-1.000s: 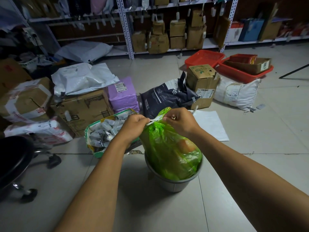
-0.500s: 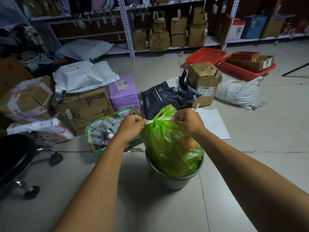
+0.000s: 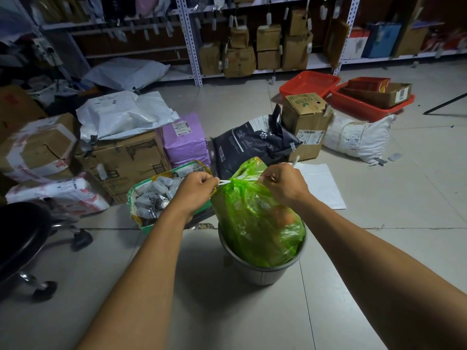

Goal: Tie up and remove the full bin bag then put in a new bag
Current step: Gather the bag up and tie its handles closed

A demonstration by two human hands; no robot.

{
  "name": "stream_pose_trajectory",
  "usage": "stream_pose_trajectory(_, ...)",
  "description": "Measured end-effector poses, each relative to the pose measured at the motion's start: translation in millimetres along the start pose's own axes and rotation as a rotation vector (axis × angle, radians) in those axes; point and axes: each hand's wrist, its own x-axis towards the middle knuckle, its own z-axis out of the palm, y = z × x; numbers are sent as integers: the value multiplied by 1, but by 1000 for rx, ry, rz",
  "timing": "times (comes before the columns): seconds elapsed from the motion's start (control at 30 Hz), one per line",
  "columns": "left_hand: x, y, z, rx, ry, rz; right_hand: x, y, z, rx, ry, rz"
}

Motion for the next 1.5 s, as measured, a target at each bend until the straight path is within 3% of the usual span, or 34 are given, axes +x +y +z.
stream_pose_trajectory(0.23,1,-9,-7,-97,-40,32,-8,-11,4,13,-7,-22)
stream_pose_trajectory(0.4,1,-27,-16,138,38,87,-14,-26,11,-123,-67,-160)
stream_pose_trajectory(0.63,-1,-35,-18,346,-20,115,-6,-37,22,-250,-203,-203)
stream_pose_trajectory(1.07,-10,-35,-11,421,-11,141,-14,-35,33,-207,49,-267)
stream_pose_trajectory(1.5,-16,-27,-20,581,-37,161,-9,-34,2,-207,-5,-292)
